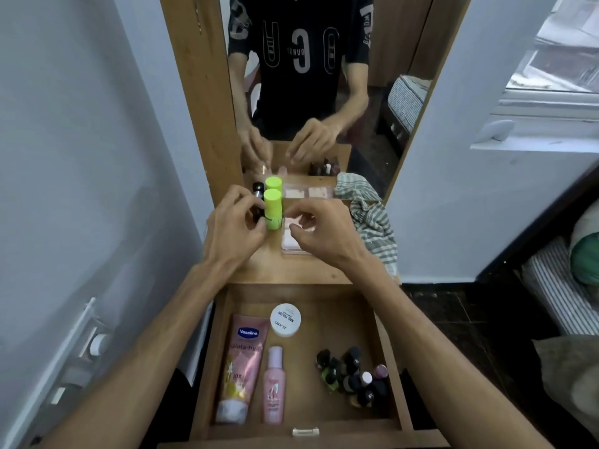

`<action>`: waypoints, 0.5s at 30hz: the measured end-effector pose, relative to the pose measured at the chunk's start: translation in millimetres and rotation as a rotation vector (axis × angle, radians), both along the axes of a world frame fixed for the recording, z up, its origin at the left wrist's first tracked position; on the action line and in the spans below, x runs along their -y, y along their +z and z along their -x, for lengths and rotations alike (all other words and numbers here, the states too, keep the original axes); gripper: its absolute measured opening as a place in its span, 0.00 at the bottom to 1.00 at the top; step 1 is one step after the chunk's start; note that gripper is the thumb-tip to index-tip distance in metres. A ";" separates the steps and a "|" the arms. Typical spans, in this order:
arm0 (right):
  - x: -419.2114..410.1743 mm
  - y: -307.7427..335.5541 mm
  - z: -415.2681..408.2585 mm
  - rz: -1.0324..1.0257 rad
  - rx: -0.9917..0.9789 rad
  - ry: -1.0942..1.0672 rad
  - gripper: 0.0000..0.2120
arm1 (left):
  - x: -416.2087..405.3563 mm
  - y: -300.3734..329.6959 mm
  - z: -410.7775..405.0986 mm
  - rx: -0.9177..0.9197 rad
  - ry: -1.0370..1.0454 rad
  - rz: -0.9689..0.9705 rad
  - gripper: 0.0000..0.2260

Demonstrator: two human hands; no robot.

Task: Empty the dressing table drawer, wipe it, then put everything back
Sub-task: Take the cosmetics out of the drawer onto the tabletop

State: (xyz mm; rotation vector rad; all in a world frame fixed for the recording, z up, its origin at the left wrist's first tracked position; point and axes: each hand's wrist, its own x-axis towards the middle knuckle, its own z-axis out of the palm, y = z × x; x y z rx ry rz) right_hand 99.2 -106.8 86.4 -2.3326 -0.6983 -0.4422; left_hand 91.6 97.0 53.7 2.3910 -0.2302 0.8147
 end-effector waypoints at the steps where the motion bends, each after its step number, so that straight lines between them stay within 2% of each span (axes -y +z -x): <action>1: 8.4 0.7 9.5 0.028 -0.039 0.031 0.08 | 7.1 -0.4 10.6 0.008 -0.035 0.004 0.06; 4: 44.2 -3.5 45.2 0.215 -0.220 0.127 0.08 | 38.1 -10.0 52.3 -0.112 -0.217 0.006 0.05; 7: 68.7 -10.9 65.8 0.403 -0.437 0.177 0.09 | 59.5 -24.9 79.0 -0.392 -0.353 -0.015 0.08; 10: 84.6 -27.4 76.2 0.468 -0.597 0.177 0.12 | 72.8 -39.2 92.9 -0.653 -0.441 -0.152 0.14; 15: 109.8 -61.9 90.2 0.582 -0.698 0.139 0.19 | 86.1 -62.9 104.4 -0.754 -0.527 -0.337 0.22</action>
